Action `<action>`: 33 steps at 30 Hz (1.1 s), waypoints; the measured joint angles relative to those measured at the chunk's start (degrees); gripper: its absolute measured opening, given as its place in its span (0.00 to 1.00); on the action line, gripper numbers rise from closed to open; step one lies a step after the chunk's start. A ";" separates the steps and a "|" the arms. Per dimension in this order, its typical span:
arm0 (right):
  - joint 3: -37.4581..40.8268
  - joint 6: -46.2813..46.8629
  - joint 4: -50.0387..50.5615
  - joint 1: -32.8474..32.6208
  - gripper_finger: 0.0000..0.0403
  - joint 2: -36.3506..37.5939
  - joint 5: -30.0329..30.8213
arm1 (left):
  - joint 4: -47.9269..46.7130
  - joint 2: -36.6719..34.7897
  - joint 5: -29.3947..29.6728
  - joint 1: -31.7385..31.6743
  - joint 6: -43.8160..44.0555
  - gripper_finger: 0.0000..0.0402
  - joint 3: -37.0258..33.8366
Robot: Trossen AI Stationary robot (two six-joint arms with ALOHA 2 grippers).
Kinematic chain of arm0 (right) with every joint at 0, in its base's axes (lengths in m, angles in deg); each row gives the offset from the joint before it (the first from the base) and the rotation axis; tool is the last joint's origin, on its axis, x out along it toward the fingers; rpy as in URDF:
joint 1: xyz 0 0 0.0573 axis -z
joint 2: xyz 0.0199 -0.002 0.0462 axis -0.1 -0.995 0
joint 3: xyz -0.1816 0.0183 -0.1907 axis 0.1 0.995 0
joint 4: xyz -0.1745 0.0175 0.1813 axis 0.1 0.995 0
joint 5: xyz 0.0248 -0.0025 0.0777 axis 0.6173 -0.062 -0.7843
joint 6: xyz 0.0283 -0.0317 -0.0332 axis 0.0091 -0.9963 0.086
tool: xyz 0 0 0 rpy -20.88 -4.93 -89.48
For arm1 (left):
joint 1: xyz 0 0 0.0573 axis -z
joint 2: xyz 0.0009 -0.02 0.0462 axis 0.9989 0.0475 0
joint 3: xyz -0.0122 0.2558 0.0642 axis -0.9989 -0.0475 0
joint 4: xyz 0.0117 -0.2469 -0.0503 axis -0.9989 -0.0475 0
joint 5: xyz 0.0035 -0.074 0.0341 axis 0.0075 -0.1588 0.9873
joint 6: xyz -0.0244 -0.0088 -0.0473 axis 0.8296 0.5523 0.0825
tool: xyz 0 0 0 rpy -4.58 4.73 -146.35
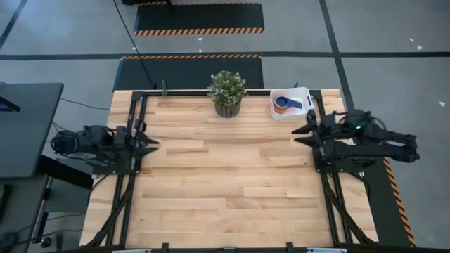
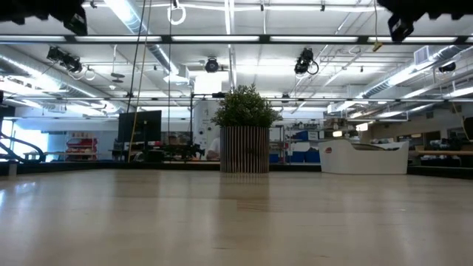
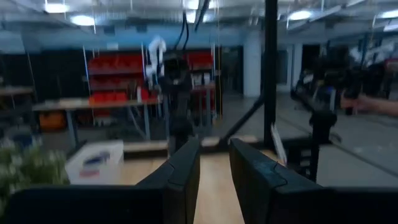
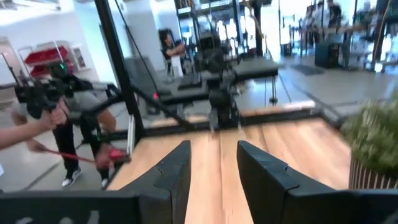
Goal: Nest measuring cups in basket
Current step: Return to Home Position
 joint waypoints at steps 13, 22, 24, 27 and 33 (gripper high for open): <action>11.99 1.48 -8.17 -0.02 0.34 -3.01 5.08 | 1.96 0.11 0.11 -0.04 4.56 0.24 -8.92; 13.19 1.28 -8.30 -0.02 0.34 -7.23 12.83 | 4.93 0.11 10.27 -0.02 5.45 0.24 -14.47; 13.19 0.87 -8.27 0.00 0.34 -8.21 16.19 | 4.03 0.11 12.22 -0.02 4.71 0.24 -14.69; 13.19 -1.96 -8.39 0.00 0.34 -9.57 18.80 | 3.81 0.11 12.83 -0.04 2.11 0.24 -14.71; 13.19 -6.28 -8.71 0.00 0.34 -11.10 18.25 | 2.80 0.11 12.83 -0.02 0.15 0.24 -14.67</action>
